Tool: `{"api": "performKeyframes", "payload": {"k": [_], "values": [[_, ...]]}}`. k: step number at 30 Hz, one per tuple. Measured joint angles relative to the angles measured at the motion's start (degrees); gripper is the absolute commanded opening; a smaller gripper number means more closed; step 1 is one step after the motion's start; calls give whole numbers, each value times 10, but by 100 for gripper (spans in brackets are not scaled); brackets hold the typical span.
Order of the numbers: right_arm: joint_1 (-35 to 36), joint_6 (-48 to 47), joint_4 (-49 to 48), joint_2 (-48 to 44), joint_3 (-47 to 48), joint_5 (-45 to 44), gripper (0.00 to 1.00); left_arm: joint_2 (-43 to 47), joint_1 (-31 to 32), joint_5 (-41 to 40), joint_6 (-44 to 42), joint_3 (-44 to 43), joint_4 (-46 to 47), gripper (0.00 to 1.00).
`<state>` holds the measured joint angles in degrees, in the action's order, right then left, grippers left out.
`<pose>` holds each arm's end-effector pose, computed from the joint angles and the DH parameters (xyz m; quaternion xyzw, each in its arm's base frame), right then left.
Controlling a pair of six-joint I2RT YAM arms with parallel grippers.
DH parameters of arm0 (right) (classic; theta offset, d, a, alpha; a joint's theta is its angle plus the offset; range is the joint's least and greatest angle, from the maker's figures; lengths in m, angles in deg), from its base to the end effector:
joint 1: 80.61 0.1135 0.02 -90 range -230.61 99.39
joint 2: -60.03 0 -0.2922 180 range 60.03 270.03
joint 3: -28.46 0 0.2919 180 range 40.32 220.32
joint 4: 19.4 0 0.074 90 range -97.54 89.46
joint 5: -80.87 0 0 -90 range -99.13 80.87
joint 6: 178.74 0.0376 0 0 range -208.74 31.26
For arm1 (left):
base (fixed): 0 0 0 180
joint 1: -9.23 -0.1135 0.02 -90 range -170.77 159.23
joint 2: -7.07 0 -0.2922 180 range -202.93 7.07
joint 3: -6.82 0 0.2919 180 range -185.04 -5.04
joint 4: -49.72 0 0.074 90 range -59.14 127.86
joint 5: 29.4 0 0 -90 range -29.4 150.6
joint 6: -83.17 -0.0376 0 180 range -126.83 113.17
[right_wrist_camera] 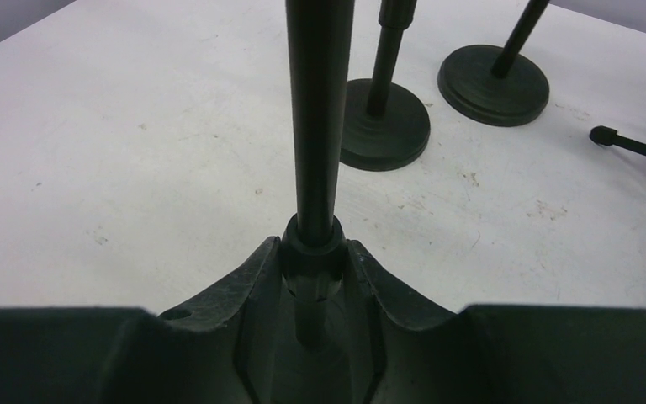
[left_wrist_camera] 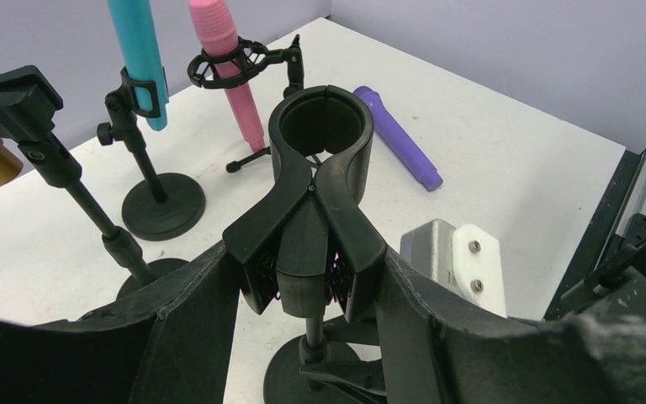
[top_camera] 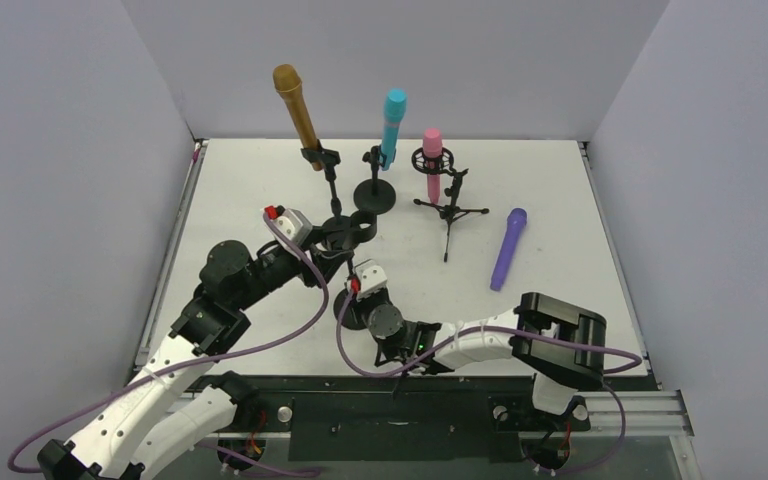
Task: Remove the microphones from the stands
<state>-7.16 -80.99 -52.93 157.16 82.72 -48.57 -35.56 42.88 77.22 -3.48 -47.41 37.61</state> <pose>0.1288 0.3497 0.1881 -0.2058 0.7213 0.2012 0.6300 0.1613 -0.1203 0.3691 0.2819 0.6518 -0.3184 0.6280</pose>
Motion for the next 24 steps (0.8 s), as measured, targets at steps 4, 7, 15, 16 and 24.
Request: {"api": "performKeyframes", "payload": {"k": [4,7,15,16,24], "values": [[-37,5,1,-27,-25,98,17,-2,0,-1,-7,0,0,0],[-70,6,5,-48,-40,186,22,-4,0,0,-10,-2,0,0],[-127,5,37,-85,-45,357,48,-3,0,10,-13,-7,-12,0],[-132,4,39,-90,-45,372,51,-2,0,12,-13,-7,-14,0],[-146,0,75,-105,-44,427,62,-1,0,10,-13,-8,-17,0]]}}
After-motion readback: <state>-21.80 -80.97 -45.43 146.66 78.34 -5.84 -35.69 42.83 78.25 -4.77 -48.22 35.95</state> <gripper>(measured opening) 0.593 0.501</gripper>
